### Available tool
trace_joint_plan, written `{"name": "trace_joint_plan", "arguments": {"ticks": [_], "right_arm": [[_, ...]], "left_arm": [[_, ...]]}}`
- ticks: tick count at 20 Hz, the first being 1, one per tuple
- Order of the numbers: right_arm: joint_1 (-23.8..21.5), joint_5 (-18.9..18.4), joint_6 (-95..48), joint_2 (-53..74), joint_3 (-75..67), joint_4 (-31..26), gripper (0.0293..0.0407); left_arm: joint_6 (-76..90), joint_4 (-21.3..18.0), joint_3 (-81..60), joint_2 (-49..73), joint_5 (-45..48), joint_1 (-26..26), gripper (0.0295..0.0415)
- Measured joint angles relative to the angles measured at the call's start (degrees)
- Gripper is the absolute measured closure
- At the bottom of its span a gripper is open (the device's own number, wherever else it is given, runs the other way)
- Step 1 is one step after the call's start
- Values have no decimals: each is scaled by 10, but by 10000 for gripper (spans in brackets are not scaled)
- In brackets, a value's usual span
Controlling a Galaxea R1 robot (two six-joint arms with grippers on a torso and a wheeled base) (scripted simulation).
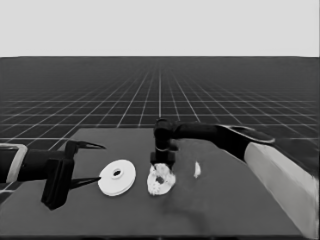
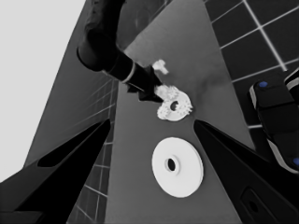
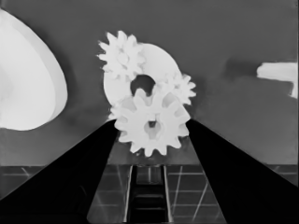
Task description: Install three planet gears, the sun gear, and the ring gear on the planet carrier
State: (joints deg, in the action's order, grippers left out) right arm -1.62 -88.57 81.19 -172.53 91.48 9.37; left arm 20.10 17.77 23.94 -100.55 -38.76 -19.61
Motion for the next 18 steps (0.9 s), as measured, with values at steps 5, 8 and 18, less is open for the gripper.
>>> {"name": "trace_joint_plan", "arguments": {"ticks": [5,8,18], "right_arm": [[0,3,-22,-30,52,-2,390],[46,15,-38,-37,78,43,390],[74,25,-43,-42,98,65,390]], "left_arm": [[0,0,0,0,0,0,326],[0,0,0,0,0,0,326],[0,0,0,0,0,0,326]]}}
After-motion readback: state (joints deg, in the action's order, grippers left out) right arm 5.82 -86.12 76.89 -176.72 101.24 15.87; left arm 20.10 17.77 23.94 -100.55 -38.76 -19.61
